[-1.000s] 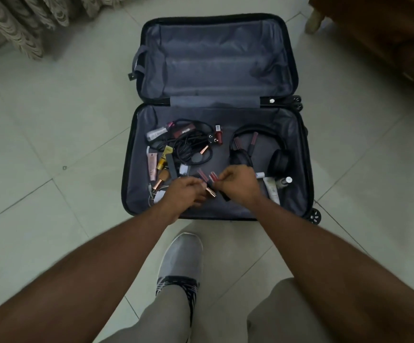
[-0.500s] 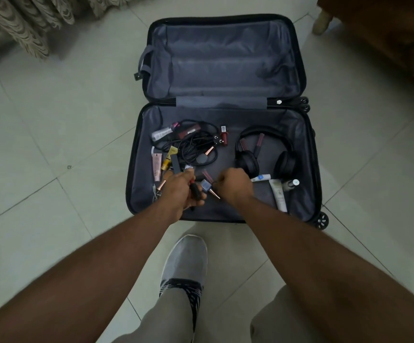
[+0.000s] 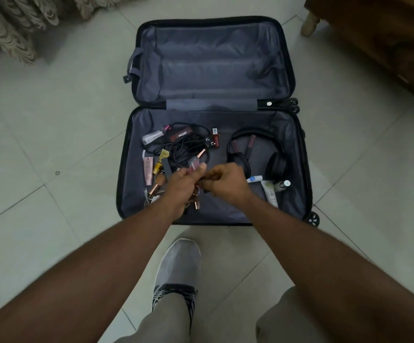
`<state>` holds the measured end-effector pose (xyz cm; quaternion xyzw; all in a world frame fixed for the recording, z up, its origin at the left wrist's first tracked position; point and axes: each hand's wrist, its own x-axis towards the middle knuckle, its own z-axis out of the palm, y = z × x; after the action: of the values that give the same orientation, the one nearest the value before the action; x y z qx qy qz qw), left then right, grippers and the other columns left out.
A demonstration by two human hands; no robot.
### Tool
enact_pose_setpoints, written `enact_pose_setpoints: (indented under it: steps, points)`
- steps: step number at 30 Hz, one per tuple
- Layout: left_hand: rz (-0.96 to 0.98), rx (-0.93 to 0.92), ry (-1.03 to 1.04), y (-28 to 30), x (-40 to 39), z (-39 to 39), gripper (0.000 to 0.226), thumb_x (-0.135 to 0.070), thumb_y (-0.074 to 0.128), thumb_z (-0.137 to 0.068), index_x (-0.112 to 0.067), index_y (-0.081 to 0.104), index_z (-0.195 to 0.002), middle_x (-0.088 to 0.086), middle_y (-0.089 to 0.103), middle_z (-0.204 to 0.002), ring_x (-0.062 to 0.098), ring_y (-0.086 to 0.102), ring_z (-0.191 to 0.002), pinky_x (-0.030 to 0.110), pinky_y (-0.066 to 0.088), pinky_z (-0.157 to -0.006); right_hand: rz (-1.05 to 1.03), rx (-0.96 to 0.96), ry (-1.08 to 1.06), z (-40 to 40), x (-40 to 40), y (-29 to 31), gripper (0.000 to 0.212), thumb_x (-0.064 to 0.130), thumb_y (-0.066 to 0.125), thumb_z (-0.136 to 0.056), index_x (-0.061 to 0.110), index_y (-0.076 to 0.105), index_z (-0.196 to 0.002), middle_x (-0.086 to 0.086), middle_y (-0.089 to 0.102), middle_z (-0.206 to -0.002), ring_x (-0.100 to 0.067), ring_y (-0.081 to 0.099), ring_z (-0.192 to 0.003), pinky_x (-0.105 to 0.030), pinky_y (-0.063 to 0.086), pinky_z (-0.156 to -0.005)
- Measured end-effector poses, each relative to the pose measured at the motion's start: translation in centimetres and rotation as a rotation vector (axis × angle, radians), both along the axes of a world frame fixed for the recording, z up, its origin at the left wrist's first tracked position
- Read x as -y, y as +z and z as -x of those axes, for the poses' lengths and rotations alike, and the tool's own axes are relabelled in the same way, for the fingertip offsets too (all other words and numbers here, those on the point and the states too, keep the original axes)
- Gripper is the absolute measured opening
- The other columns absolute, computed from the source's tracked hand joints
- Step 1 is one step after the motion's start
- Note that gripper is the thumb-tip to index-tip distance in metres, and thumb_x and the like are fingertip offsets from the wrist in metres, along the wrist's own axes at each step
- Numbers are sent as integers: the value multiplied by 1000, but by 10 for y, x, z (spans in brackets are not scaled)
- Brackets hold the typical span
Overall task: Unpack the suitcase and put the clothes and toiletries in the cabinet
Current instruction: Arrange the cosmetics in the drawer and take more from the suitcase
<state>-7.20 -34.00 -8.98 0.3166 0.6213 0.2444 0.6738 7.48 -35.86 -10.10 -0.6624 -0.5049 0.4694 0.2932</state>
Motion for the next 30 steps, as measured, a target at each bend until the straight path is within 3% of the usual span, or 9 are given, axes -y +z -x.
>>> enact_pose_setpoints:
  steps: [3, 6, 11, 15, 19, 23, 26, 28, 30]
  points:
    - [-17, 43, -35, -3, 1, -14, 25, -36, 64, -101, -13, 70, -96, 2, 73, -79, 15, 67, -70, 28, 51, -56, -82, 39, 99, -9, 9, 1, 7, 9, 86, -77, 7, 80, -76, 0, 74, -64, -11, 70, -56, -30, 57, -56]
    - [-38, -31, -48, -9, 1, -25, 27, -34, 59, -104, -16, 61, -84, 3, 63, -67, 18, 57, -61, 31, 44, -55, -90, 101, -32, -28, 5, -1, 13, 11, 78, -81, 9, 78, -68, 0, 69, -57, -5, 59, -51, -34, 54, -55]
    - [-68, 13, -66, -6, -8, -40, 26, -34, 59, -105, -20, 49, -85, 1, 49, -68, 11, 43, -51, 28, 39, -48, -102, 436, -383, -74, -21, -10, 19, 28, 64, -84, 16, 76, -74, -2, 73, -70, -21, 70, -68, -32, 59, -69]
    - [-65, -15, -107, -9, -9, -46, 33, -46, 61, -101, -14, 54, -99, -1, 46, -66, 11, 39, -49, 26, 36, -47, 57, 522, -399, -96, -51, -19, 16, 15, 63, -86, 6, 66, -73, -13, 71, -79, -33, 71, -77, -32, 53, -65]
    - [-35, 0, -155, -13, -3, -44, 40, -52, 58, -100, -12, 60, -104, -1, 48, -68, 11, 39, -51, 26, 37, -49, 211, 663, -341, -100, -81, -31, 21, 13, 65, -92, -3, 71, -105, -22, 72, -112, -38, 70, -103, -39, 60, -83]
    - [-44, 1, -159, -13, -1, -40, 34, -47, 57, -103, -13, 62, -101, 1, 49, -68, 11, 39, -49, 26, 35, -49, 284, 617, -314, -95, -88, -37, 29, 19, 63, -98, -4, 69, -115, -23, 70, -121, -36, 68, -114, -37, 56, -90]
    - [-55, 18, -133, -13, -3, -40, 33, -43, 59, -103, -11, 62, -103, 0, 51, -67, 11, 40, -49, 26, 34, -49, 266, 525, -409, -96, -85, -31, 26, 23, 70, -91, -1, 72, -101, -20, 74, -107, -36, 72, -102, -35, 58, -80]
    - [-67, 25, -113, -13, -5, -39, 35, -42, 62, -101, -8, 62, -107, 1, 53, -67, 12, 43, -50, 27, 36, -48, 217, 438, -489, -97, -77, -18, 18, 20, 72, -83, 5, 66, -75, -12, 72, -79, -29, 71, -76, -31, 53, -60]
    - [-73, 32, -92, -11, -5, -42, 41, -41, 64, -100, -2, 62, -112, 5, 57, -70, 13, 46, -50, 27, 38, -47, 109, 331, -494, -93, -58, -3, 31, 19, 73, -77, 8, 53, -56, -8, 55, -54, -21, 55, -51, -28, 42, -50]
